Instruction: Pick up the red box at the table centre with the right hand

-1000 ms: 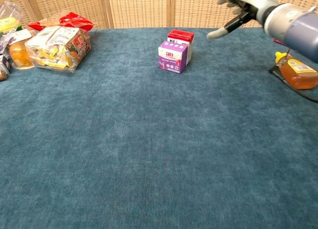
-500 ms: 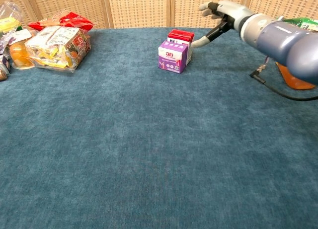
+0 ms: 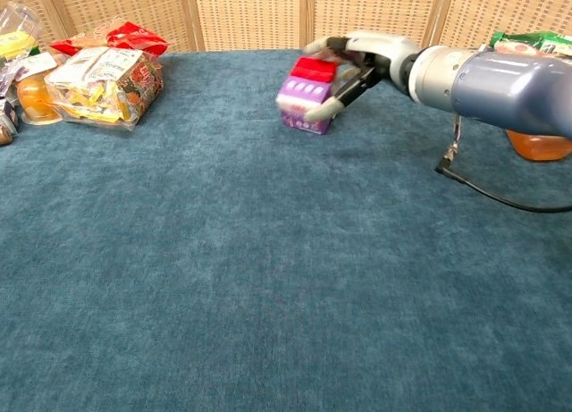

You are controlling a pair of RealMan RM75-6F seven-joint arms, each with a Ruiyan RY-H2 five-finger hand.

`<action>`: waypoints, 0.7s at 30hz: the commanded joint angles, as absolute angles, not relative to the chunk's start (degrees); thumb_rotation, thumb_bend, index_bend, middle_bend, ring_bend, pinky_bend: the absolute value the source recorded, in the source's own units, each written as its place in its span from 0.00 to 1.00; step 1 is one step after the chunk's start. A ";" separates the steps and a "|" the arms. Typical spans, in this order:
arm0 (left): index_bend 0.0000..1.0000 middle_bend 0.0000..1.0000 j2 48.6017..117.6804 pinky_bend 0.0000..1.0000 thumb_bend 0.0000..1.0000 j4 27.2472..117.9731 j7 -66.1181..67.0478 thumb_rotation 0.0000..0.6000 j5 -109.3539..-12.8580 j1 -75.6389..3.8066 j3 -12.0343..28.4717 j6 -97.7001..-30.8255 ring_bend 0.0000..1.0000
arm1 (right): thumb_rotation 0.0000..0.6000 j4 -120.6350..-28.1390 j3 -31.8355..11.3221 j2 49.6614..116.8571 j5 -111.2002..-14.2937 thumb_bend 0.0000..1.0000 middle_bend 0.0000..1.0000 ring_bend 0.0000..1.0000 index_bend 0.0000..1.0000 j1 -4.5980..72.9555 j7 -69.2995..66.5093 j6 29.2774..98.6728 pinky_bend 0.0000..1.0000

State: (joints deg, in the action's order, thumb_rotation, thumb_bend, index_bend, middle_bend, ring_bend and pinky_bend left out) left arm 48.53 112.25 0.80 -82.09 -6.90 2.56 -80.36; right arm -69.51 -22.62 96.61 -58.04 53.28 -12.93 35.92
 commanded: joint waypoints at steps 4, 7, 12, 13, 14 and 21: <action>0.00 0.00 48.31 0.00 0.17 112.45 0.39 1.00 -82.81 -6.58 2.34 -80.91 0.00 | 1.00 -91.97 -18.56 83.98 -59.25 0.12 0.08 0.00 0.06 47.92 -10.47 36.59 0.00; 0.00 0.00 48.27 0.00 0.17 112.53 0.37 1.00 -83.22 -6.57 2.25 -80.97 0.00 | 1.00 -96.20 -18.20 81.27 -59.91 0.12 0.08 0.00 0.06 46.77 -9.87 38.34 0.00; 0.00 0.00 48.26 0.00 0.17 112.65 0.32 1.00 -83.79 -6.53 2.08 -81.08 0.00 | 1.00 -97.60 -18.60 78.85 -59.85 0.12 0.08 0.00 0.06 45.87 -9.76 40.97 0.00; 0.00 0.00 48.25 0.00 0.17 112.67 0.29 1.00 -83.84 -6.50 2.08 -81.15 0.00 | 1.00 -97.49 -18.77 78.48 -59.70 0.12 0.08 0.00 0.06 45.60 -10.20 41.44 0.00; 0.00 0.00 48.25 0.00 0.17 112.68 0.26 1.00 -83.86 -6.49 2.07 -81.18 0.00 | 1.00 -97.33 -18.86 78.19 -59.60 0.12 0.08 0.00 0.06 45.41 -10.54 41.67 0.00; 0.00 0.00 48.64 0.00 0.17 112.65 0.84 1.00 -83.65 -6.91 2.00 -80.34 0.00 | 1.00 -91.28 -18.95 79.78 -59.89 0.12 0.03 0.00 0.04 45.87 -10.26 43.85 0.00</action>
